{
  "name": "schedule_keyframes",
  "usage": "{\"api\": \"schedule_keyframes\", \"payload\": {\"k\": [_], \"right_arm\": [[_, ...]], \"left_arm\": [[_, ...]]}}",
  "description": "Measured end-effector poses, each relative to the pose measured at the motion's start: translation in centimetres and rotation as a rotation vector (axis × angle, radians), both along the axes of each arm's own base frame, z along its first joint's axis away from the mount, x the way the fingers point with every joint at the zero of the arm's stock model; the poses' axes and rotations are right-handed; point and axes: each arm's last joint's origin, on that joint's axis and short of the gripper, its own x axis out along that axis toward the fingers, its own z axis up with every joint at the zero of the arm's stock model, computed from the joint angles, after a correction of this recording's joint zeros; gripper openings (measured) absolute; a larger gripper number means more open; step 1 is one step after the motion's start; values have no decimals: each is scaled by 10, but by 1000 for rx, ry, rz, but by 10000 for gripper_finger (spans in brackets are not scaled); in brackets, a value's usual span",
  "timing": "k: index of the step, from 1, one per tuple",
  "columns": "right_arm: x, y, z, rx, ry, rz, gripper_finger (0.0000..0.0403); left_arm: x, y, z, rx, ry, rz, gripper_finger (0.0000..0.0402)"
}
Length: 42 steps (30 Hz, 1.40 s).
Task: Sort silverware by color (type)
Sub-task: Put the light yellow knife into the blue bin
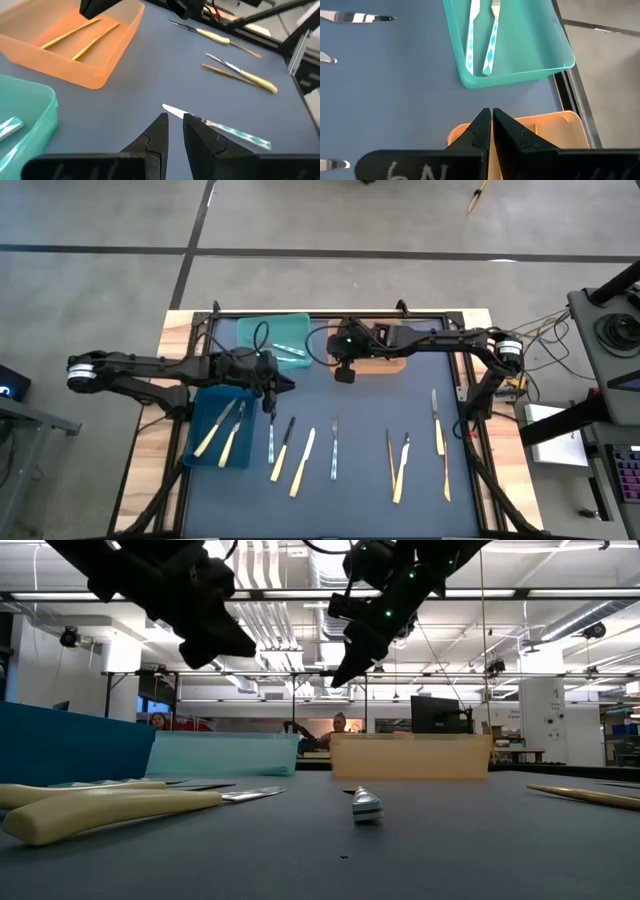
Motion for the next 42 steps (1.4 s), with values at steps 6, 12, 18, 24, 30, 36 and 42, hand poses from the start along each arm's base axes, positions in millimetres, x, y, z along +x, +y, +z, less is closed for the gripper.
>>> {"api": "schedule_keyframes", "payload": {"k": [6,12,18,24,30,36,42], "right_arm": [[-1,7,2,-11,8,29,9],[-10,22,10,6,-12,54,9],[-25,41,20,51,-51,47,9],[-36,55,33,148,-94,-12,9],[-46,64,34,393,-97,-247,9],[-54,73,25,637,23,-333,9],[-54,92,22,780,68,-402,9]], "left_arm": [[-11,-6,8,85,-17,-72,40],[-34,-9,3,108,-54,-74,40],[-55,-11,2,123,-144,-64,40],[-62,-12,9,205,-230,-86,40],[-61,-12,12,285,-240,-114,40],[-57,-11,16,421,-234,-167,40],[-52,-10,22,504,-234,-198,40]]}}
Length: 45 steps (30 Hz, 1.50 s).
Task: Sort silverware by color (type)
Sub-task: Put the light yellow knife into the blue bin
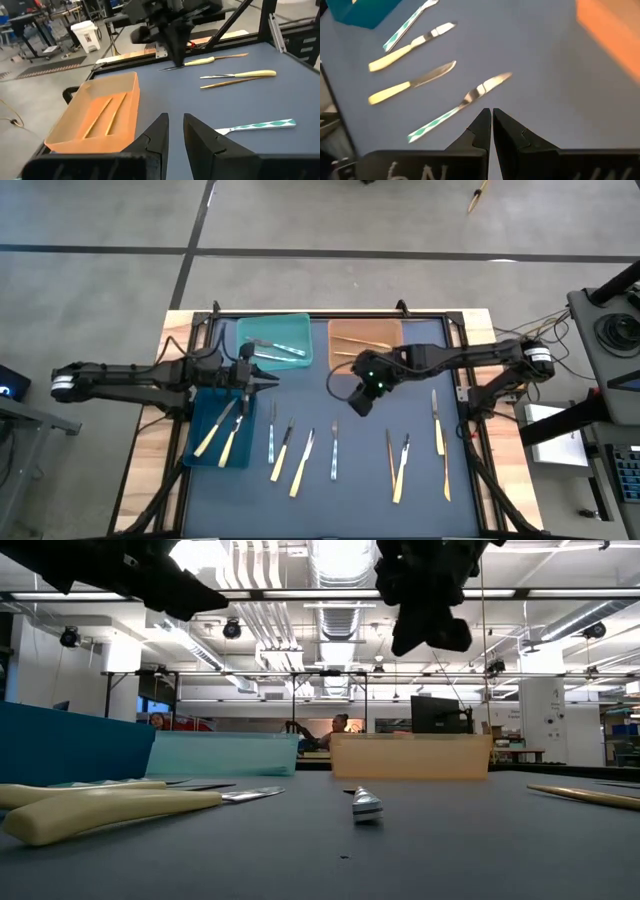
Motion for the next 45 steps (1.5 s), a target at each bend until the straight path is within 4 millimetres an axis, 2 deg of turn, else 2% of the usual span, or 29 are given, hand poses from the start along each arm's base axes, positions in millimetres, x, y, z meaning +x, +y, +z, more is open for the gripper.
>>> {"api": "schedule_keyframes", "payload": {"k": [10,15,20,25,31,38,45], "right_arm": [[-11,39,-6,140,153,-115,9],[-26,57,-12,157,311,-159,9],[-44,65,-28,139,477,-217,9],[-60,62,-52,122,574,-236,9],[-88,48,-76,134,677,-263,9],[-120,33,-87,163,703,-366,9],[-137,25,-99,179,743,-474,9]], "left_arm": [[8,1,2,68,22,-18,40],[12,1,7,102,19,-27,40],[15,2,9,136,22,-36,40],[16,2,11,161,16,-41,40],[16,2,13,161,9,-39,40],[16,2,13,160,7,-39,40],[16,2,13,160,5,-38,40]]}}
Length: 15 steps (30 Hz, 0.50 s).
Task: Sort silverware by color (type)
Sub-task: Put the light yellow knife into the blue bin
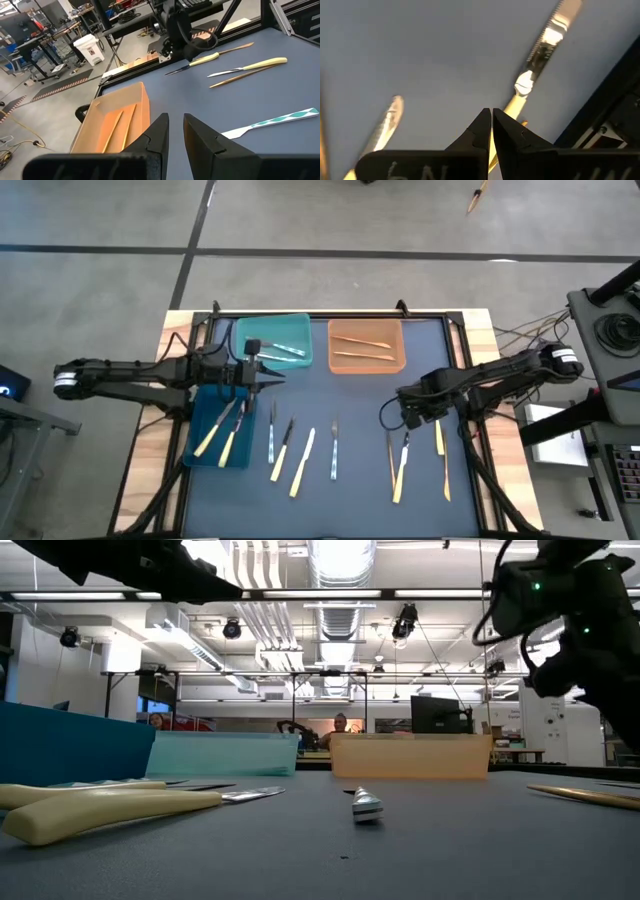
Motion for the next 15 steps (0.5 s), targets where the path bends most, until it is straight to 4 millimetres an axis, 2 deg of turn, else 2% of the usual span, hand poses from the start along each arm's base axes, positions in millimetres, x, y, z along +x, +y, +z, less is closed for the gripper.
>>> {"api": "schedule_keyframes", "payload": {"k": [6,15], "right_arm": [[-6,-4,-8,9,35,2,26],[-8,-5,-8,28,52,29,119]], "left_arm": [[0,2,0,14,-6,52,40],[0,3,1,30,-8,108,40]]}}
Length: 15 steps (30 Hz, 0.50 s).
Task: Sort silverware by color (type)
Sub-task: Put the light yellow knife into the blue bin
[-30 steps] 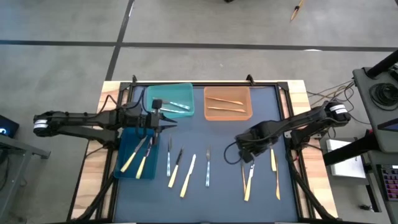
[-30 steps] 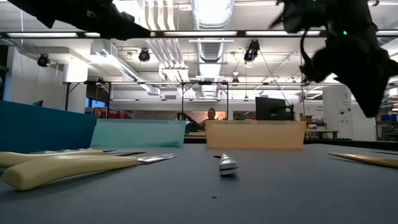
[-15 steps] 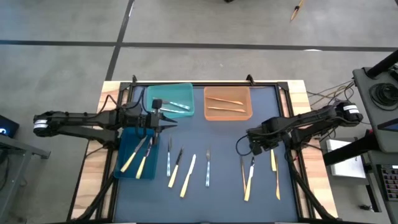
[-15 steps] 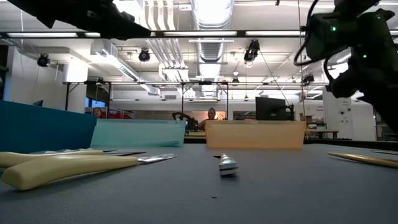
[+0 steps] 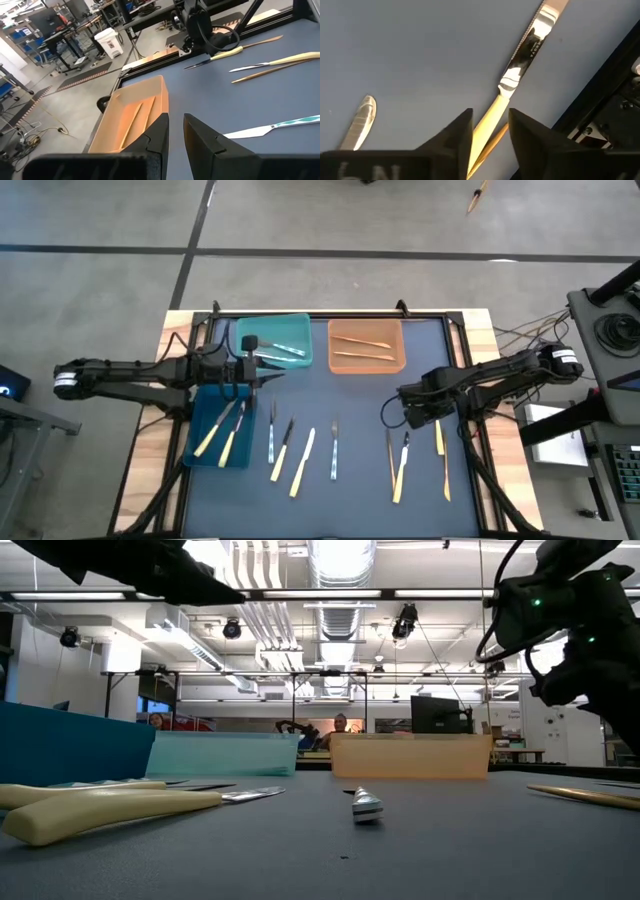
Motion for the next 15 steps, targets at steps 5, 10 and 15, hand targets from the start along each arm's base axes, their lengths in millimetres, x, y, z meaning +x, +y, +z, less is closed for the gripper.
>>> {"api": "schedule_keyframes", "payload": {"k": [5,10,15], "right_arm": [[0,0,-2,3,3,-1,161],[0,-1,-4,-31,15,-33,163],[2,-1,-9,-34,44,-53,163]], "left_arm": [[0,1,0,1,-2,5,40],[0,1,0,1,-3,6,40],[0,1,0,1,-3,6,40]]}}
